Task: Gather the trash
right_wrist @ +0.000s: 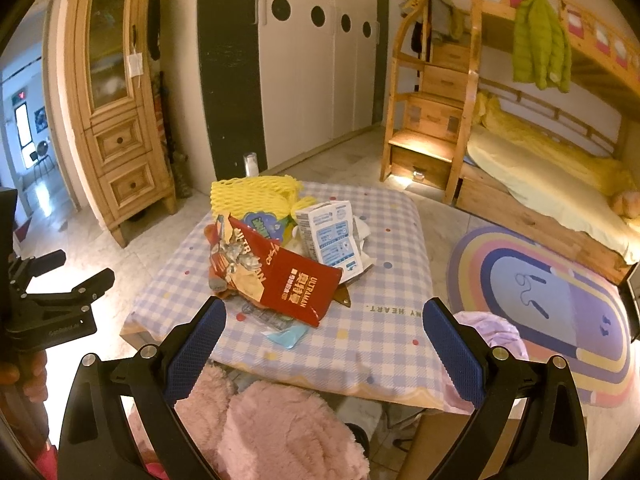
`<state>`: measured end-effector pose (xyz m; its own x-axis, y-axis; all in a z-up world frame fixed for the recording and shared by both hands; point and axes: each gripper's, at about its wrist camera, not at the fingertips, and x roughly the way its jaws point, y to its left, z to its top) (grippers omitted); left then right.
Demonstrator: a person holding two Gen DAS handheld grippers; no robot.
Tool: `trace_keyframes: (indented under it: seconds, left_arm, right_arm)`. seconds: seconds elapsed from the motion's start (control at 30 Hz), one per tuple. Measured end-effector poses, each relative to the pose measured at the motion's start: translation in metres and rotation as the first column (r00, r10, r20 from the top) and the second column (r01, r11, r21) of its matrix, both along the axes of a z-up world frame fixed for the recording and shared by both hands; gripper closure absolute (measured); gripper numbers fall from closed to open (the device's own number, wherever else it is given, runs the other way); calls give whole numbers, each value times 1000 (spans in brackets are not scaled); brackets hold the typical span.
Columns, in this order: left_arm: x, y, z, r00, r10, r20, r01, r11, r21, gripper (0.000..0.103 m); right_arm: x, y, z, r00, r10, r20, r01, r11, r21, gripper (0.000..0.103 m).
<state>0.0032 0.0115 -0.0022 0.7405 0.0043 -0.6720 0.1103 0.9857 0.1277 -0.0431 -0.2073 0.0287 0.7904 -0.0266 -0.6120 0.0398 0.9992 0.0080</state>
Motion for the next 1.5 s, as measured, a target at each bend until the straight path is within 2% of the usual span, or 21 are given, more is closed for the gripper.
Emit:
trace_keyframes:
  seconds: [1.5]
  left_arm:
    - [-4,0,2,1000,-5,1,5,1000,-2,7]
  right_arm:
    - [0,-2,-3,1000,0,-1,0,1000,6,5]
